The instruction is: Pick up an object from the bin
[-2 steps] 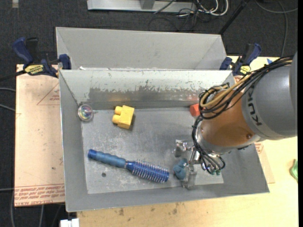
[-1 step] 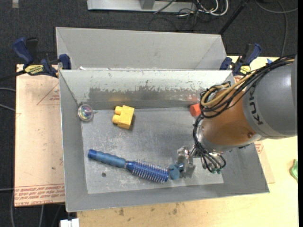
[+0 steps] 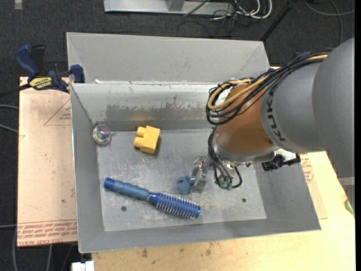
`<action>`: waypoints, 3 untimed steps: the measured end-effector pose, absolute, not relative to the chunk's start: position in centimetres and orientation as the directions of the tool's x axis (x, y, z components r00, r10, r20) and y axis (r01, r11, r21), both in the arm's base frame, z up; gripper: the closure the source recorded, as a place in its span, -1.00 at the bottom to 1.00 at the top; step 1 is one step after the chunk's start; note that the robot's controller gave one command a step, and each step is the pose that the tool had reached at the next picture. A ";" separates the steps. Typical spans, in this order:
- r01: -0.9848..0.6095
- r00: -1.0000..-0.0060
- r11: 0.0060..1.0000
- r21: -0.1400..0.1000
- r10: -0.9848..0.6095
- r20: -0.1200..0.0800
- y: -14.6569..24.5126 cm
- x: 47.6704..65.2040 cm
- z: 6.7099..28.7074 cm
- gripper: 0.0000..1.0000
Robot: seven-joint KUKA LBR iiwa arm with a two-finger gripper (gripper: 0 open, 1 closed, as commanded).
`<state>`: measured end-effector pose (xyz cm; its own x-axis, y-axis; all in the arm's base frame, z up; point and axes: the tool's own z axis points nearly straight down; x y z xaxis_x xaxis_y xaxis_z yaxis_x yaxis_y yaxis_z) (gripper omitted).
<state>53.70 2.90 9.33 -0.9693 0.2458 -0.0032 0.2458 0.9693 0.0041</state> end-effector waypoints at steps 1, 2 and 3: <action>0.217 -0.976 0.976 0.001 0.217 -0.001 4.1 52.7 10.5 1.00; 0.197 -0.980 0.980 0.003 0.197 -0.007 4.0 50.7 18.0 1.00; 0.235 -0.972 0.972 0.003 0.235 -0.008 4.3 52.6 22.5 1.00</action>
Offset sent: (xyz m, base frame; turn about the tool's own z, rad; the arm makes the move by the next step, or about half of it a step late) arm -0.0105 0.0107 0.0119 -0.0269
